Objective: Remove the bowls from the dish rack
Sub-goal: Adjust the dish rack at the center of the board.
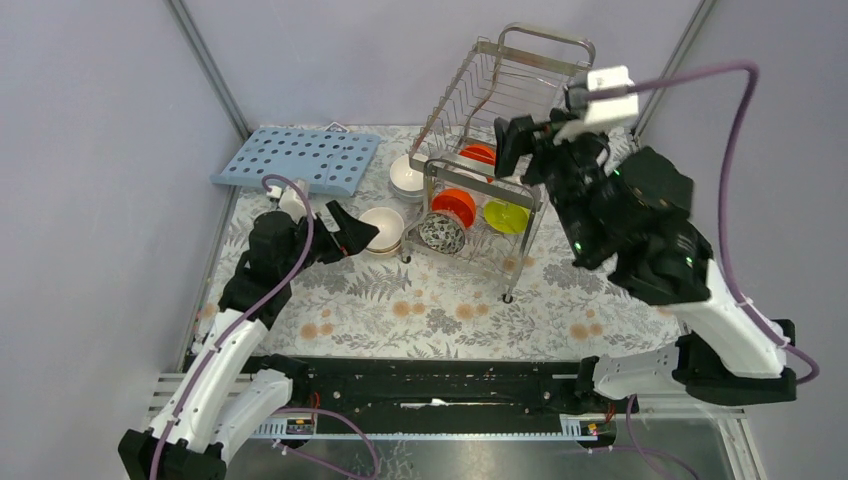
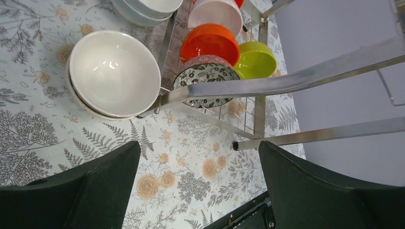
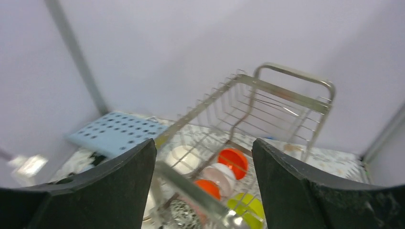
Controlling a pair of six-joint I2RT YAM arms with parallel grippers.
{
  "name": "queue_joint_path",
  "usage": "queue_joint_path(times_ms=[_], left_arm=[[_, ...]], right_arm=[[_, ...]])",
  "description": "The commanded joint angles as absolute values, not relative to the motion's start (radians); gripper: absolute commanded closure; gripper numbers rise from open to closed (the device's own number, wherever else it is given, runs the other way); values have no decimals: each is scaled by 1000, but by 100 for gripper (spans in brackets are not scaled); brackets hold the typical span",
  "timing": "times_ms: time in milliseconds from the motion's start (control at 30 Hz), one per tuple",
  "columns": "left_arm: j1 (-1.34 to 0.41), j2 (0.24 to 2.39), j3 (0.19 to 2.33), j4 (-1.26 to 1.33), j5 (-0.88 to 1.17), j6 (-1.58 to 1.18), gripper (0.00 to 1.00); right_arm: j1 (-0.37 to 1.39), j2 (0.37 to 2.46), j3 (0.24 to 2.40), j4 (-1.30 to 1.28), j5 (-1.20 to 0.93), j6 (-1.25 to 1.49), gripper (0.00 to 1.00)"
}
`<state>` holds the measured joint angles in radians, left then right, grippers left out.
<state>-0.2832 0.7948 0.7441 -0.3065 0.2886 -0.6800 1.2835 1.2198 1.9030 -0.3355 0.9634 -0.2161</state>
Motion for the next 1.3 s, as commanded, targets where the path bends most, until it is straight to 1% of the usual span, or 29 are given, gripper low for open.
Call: queue_joint_path(times_ms=[0,33,100,233,333,433,533,633,733,800,967,1067,1167,1267], left_arm=[[-284,743,777,-290,244,-695,1],[-284,742,784,-302,237,-696,1],[-284,743,800,-319,226,-711,1],[-284,735,809,-322,217,-721,1],[-285,746,804,-319,217,-714,1],[-285,756,779,-298,228,-711,1],[-285,761,758,-268,245,-712,2],[-286,767,761,-241,274,-708,2],[-296,777,765,-219,304,-699,2],[-307,780,758,-198,324,-694,2],[-344,785,732,-173,318,-680,2],[-355,786,711,-156,309,-684,2],[-357,792,696,-144,309,-694,2],[-357,802,684,-125,309,-697,1]], right_arm=[[1025,1271,1950,-391,814,-101,19],[922,1272,1945,-393,776,-48,19],[772,1253,1900,-363,735,51,19],[504,1158,1749,-265,678,224,19],[377,1117,1660,-237,682,287,19],[280,1080,1526,-235,650,369,19],[215,1021,1331,-191,596,456,20],[203,965,1146,-128,595,499,20],[197,929,957,21,582,486,19],[175,944,880,118,511,463,19],[117,1098,827,237,380,414,16],[43,1169,803,316,290,455,14],[-23,1257,788,458,192,464,9],[-32,1368,803,635,156,396,4]])
